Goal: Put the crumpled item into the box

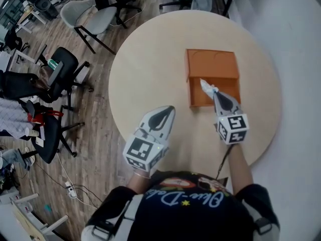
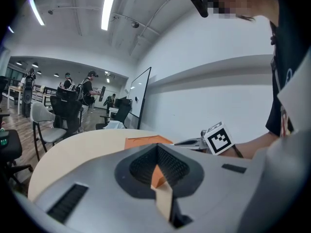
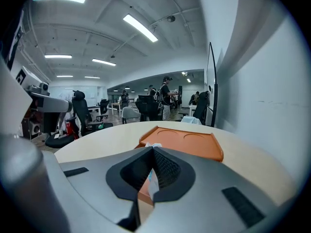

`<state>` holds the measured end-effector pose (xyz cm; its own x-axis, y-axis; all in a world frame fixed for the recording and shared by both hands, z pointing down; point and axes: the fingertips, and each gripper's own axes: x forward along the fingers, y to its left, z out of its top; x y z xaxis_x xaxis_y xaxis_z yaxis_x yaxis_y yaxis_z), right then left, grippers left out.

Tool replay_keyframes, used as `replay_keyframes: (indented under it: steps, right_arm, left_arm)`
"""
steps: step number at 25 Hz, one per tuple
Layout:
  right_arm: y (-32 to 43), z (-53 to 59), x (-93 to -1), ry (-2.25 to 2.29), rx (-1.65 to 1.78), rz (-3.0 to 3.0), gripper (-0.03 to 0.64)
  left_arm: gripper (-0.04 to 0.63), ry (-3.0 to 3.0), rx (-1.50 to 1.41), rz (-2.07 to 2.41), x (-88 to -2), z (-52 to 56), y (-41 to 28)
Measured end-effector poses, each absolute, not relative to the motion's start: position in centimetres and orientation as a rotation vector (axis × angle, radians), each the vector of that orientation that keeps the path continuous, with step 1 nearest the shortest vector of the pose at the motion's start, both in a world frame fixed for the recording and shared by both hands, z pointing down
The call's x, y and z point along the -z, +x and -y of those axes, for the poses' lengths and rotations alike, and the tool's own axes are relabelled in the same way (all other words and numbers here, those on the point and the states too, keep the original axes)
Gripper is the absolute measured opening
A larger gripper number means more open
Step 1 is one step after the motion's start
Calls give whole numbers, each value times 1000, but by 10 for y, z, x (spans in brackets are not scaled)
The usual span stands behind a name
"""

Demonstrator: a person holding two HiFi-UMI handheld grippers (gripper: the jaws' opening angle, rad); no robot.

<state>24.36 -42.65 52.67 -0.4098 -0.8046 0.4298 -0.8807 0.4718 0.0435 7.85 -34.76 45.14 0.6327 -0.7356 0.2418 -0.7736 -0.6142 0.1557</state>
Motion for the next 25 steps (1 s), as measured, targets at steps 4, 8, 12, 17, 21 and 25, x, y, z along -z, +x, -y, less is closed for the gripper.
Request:
replay_keyframes:
  steps: [4, 8, 12, 17, 21, 25]
  right_arm:
    - [243, 432, -541, 1396, -265, 2300, -2]
    - [239, 435, -550, 1375, -254, 2261, -2]
    - [239, 439, -561, 1359, -267, 2239, -2]
    - [238, 435, -569, 1373, -269, 2235, -2]
    - [237, 434, -572, 1377, -286, 2247, 0]
    - [235, 430, -573, 1364, -309, 2224, 0]
  left_arm:
    - [-8, 2601, -213, 1232, -449, 349, 80]
    - [-8, 2609, -218, 1221, -448, 345, 78]
    - [-8, 2609, -216, 1223, -446, 344, 77]
    - [-8, 2611, -207, 1232, -445, 338, 72]
    - [-8, 2615, -201, 1246, -443, 336, 71]
    - [-8, 2620, -190, 1250, -438, 334, 69]
